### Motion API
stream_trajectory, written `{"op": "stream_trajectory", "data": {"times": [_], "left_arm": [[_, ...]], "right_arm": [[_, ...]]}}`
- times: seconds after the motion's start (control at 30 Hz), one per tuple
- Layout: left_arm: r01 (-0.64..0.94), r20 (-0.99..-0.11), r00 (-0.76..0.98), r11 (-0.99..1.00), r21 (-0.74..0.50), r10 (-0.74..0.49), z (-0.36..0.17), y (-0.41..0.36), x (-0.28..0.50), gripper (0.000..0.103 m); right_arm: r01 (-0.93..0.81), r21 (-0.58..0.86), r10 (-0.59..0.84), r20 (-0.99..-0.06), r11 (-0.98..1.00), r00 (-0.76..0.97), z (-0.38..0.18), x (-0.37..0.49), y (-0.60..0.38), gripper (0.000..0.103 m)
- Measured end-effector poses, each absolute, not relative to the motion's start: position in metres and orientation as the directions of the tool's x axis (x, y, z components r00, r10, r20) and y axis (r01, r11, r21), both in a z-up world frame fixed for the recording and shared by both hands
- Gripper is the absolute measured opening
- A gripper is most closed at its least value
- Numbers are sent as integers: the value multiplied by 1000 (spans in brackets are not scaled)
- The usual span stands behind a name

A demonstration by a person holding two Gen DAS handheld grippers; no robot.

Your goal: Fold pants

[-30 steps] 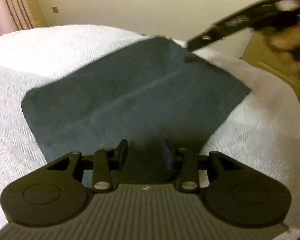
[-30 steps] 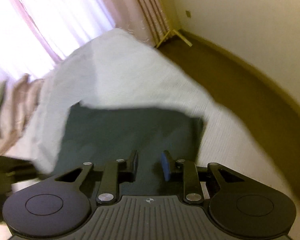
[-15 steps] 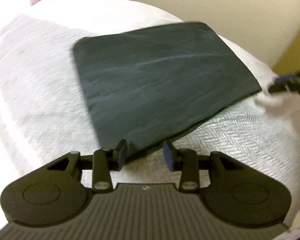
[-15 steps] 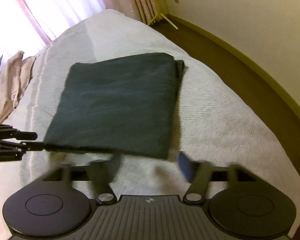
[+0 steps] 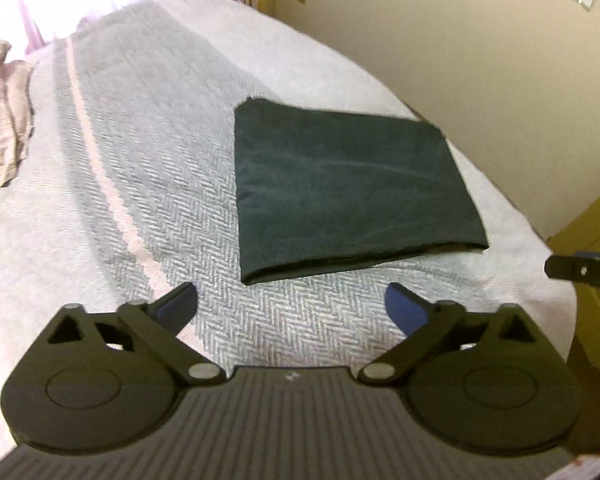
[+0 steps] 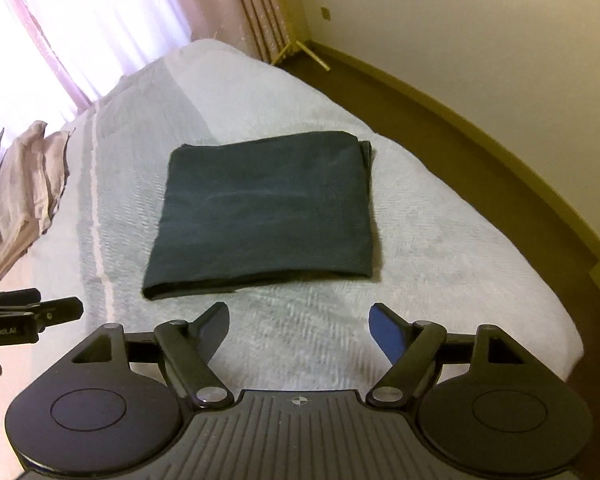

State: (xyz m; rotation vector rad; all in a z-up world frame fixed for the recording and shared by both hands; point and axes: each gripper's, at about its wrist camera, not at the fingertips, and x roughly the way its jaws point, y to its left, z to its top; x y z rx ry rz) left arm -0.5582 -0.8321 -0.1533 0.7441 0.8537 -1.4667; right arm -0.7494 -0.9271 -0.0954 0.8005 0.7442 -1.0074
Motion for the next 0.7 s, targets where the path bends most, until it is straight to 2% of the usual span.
{"op": "stream_trajectory", "data": {"times": [0.4, 0.7], "left_arm": [[995, -793, -70, 12, -97, -605, -80, -710, -538, 102], [993, -787, -75, 25, -114, -612, -54, -638, -524, 102]], "right_arm": [[928, 199, -506, -792, 314, 341, -35, -717, -792, 76], [932, 175, -539, -775, 319, 330, -7, -706, -726, 76]]}}
